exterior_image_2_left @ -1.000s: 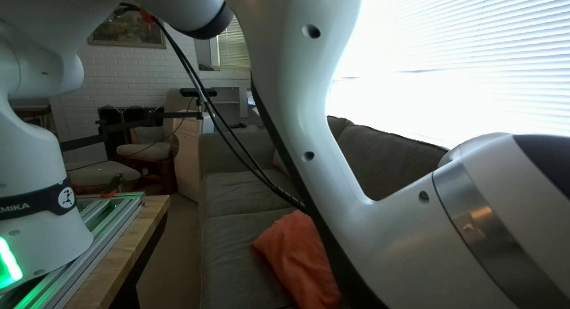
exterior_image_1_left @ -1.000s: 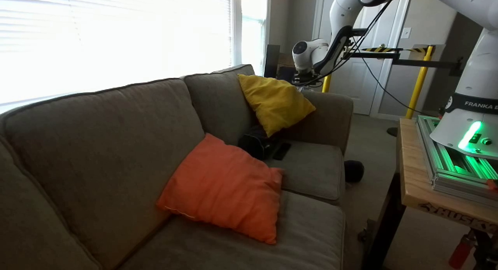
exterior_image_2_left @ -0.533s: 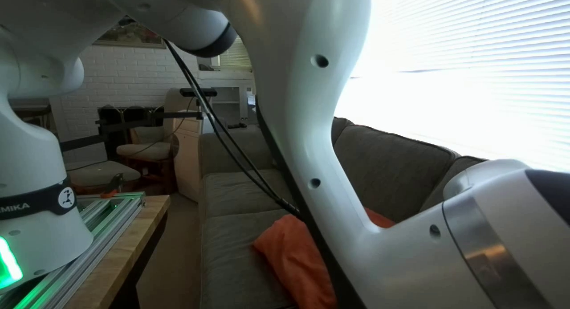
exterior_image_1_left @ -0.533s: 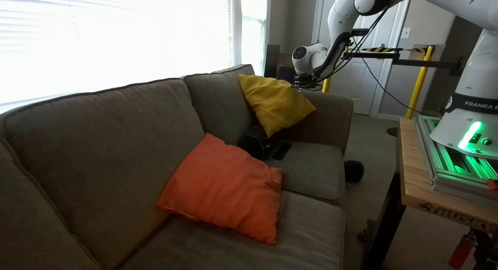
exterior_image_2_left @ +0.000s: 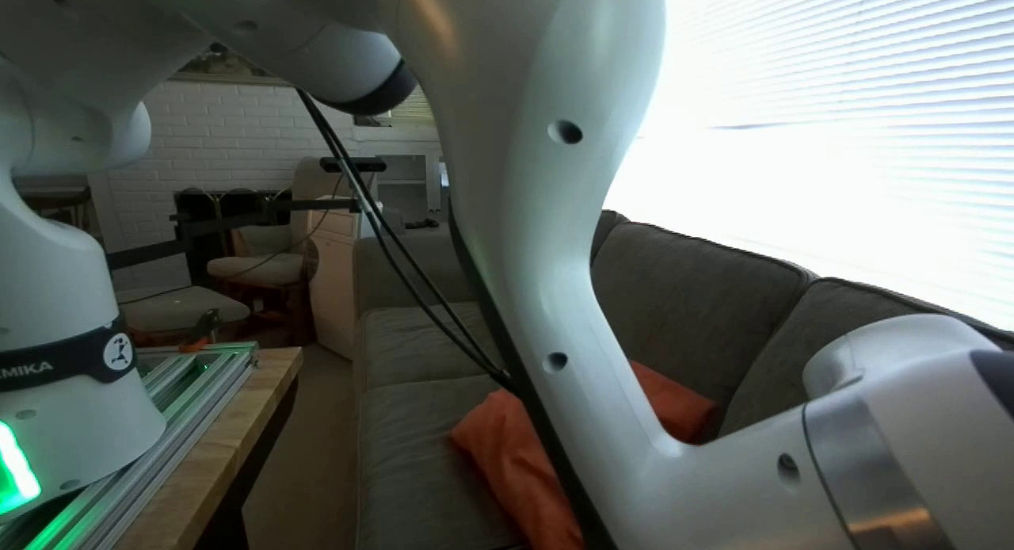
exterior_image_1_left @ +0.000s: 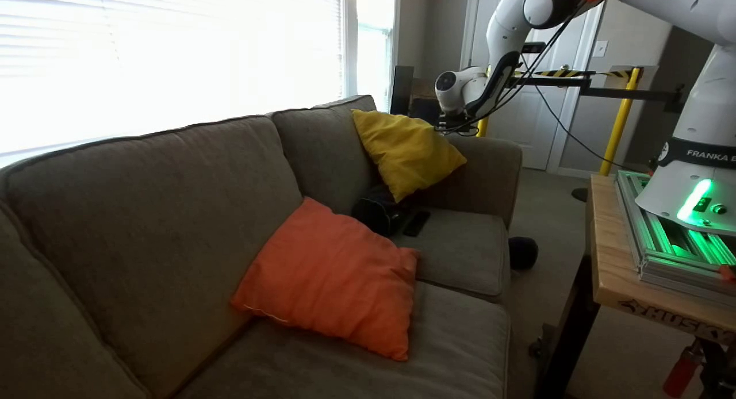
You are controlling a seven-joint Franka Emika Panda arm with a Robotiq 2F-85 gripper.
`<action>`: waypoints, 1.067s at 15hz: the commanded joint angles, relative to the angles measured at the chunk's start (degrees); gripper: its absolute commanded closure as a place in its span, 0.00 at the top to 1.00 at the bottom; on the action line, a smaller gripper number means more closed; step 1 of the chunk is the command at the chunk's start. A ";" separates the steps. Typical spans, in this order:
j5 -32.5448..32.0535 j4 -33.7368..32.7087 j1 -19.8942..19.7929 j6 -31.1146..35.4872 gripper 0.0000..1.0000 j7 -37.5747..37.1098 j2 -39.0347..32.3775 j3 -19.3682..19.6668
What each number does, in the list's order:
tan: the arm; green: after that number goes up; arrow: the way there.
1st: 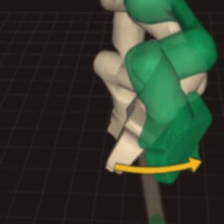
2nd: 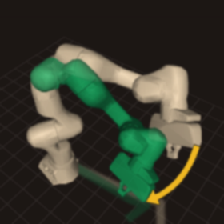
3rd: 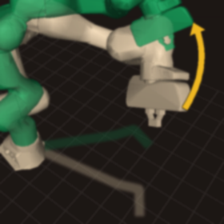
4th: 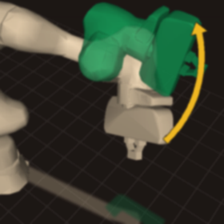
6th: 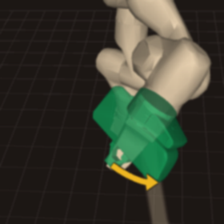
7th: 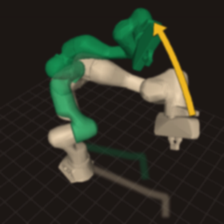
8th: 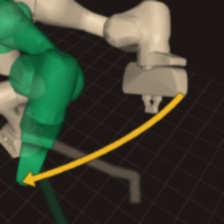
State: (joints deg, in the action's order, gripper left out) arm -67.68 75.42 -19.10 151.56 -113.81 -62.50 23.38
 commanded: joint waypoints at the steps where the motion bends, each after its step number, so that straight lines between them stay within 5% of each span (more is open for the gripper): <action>1: 0.99 -3.01 -1.38 0.41 0.27 -0.28 -2.04 -0.55; 16: 1.59 -5.17 -5.61 0.62 0.27 0.86 -4.82 -3.04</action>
State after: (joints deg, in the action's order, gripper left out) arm -67.68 73.04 -22.92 151.68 -113.81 -65.85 21.36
